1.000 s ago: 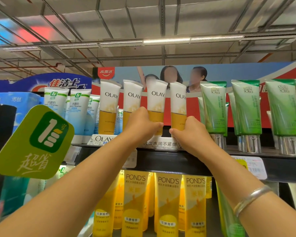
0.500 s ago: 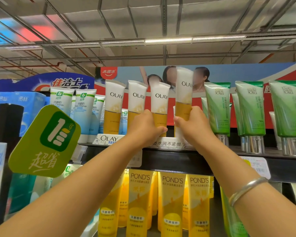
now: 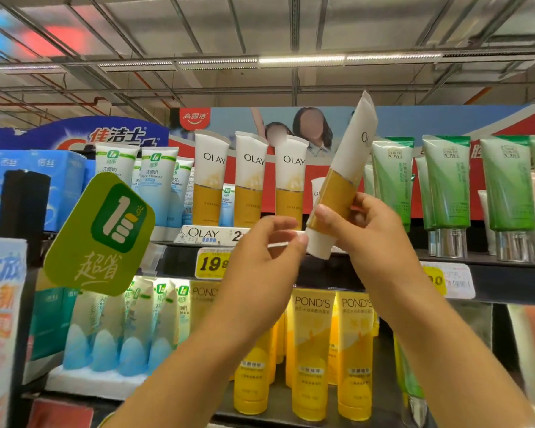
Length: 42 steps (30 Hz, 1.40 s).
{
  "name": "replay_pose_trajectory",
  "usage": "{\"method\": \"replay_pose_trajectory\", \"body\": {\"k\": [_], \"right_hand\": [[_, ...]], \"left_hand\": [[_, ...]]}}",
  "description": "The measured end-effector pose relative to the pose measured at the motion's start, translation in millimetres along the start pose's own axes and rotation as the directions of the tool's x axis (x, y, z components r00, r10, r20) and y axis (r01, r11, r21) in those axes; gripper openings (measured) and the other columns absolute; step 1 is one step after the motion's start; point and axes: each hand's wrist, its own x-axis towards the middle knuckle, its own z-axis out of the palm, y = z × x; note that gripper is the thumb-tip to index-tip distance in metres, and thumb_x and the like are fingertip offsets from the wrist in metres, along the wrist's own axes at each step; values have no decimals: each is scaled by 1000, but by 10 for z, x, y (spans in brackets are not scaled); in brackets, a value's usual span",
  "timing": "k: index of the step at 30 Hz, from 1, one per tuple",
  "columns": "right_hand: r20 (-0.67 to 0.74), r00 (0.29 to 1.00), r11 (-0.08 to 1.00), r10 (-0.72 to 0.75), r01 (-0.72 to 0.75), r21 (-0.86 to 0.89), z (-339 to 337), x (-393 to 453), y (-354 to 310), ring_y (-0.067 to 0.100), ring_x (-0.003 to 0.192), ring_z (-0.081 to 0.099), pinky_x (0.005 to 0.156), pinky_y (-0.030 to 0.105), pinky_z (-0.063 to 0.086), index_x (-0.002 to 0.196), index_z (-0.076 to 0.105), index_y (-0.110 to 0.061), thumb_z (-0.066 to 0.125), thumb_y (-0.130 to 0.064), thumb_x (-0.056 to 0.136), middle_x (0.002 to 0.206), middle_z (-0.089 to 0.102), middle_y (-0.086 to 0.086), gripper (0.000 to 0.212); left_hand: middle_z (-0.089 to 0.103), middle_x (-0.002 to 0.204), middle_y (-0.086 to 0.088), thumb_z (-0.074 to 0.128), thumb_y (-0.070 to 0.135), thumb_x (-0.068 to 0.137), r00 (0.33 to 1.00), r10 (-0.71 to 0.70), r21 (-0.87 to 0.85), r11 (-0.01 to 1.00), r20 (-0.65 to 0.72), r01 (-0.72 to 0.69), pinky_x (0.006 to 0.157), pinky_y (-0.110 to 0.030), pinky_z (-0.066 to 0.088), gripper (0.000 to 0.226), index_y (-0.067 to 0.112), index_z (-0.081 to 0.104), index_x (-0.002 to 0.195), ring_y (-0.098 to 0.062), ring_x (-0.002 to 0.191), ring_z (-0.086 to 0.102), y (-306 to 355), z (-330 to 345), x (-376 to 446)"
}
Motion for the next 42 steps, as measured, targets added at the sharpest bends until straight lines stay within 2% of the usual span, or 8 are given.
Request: {"method": "replay_pose_trajectory", "body": {"k": [4, 8, 13, 17, 23, 30, 36, 42], "right_hand": [[60, 995, 992, 83, -88, 89, -21, -440, 102, 15, 87, 68, 72, 27, 56, 105, 62, -17, 68, -22, 81, 94, 71, 3, 25], [90, 983, 974, 162, -174, 143, -15, -806, 249, 11, 81, 69, 65, 18, 53, 98, 63, -16, 72, -26, 71, 86, 73, 2, 30], [72, 953, 941, 293, -301, 155, 1, -1218, 382, 9, 75, 70, 59, 13, 49, 102, 60, -18, 73, -31, 62, 84, 73, 3, 44], [51, 913, 897, 405, -408, 169, 26, -1499, 491, 11, 71, 70, 56, 15, 50, 104, 58, -18, 75, -15, 71, 83, 73, 4, 37], [28, 883, 861, 468, -463, 209, 74, -1813, 587, 5, 67, 67, 56, 13, 49, 106, 56, -10, 75, -11, 70, 82, 72, 2, 40], [-18, 862, 827, 507, -481, 291, 35, -2081, 707, 11, 76, 67, 67, 21, 55, 100, 62, -8, 62, -27, 71, 79, 72, 0, 35], [-64, 809, 779, 584, -536, 325, 65, -2346, 802, 13, 77, 66, 70, 26, 56, 97, 62, -6, 61, -27, 70, 79, 72, 1, 34], [-123, 736, 714, 666, -581, 390, 176, -2631, 840, 12, 75, 68, 61, 23, 54, 106, 62, -6, 66, -28, 69, 81, 73, 1, 43]], "left_hand": [[70, 94, 16, 61, 29, 86, 997, -78, -163, 983, 29, 81, 84, -30, 53, 11, 33, 65, 95, -2, 92, 65, -197, 43, -440], [71, 94, 11, 64, 39, 68, 979, -187, -337, 919, 83, 204, 71, -17, 53, 28, 29, 69, 93, -4, 87, 69, -375, 73, -765], [74, 91, 2, 70, 35, 52, 913, -372, -485, 775, 169, 406, 66, -20, 55, 37, 27, 73, 88, -9, 86, 70, -586, 53, -1143], [74, 99, -7, 72, 27, 49, 842, -489, -531, 663, 228, 528, 65, -25, 58, 56, 13, 67, 103, -16, 86, 70, -704, 53, -1421], [73, 101, -13, 67, 17, 61, 759, -563, -582, 513, 327, 631, 67, -28, 58, 51, 5, 63, 110, -23, 93, 70, -816, 1, -1722], [71, 91, -25, 66, 12, 61, 629, -634, -617, 289, 449, 732, 57, -30, 57, 30, -3, 73, 85, -29, 75, 71, -935, -150, -1986], [70, 87, -28, 63, 11, 63, 506, -685, -602, 123, 523, 789, 53, -32, 57, 24, -6, 74, 77, -33, 70, 70, -1026, -254, -2256], [68, 95, -30, 67, 13, 64, 442, -666, -607, -21, 601, 794, 59, -35, 58, 28, -9, 72, 81, -32, 74, 70, -1055, -378, -2503]]}}
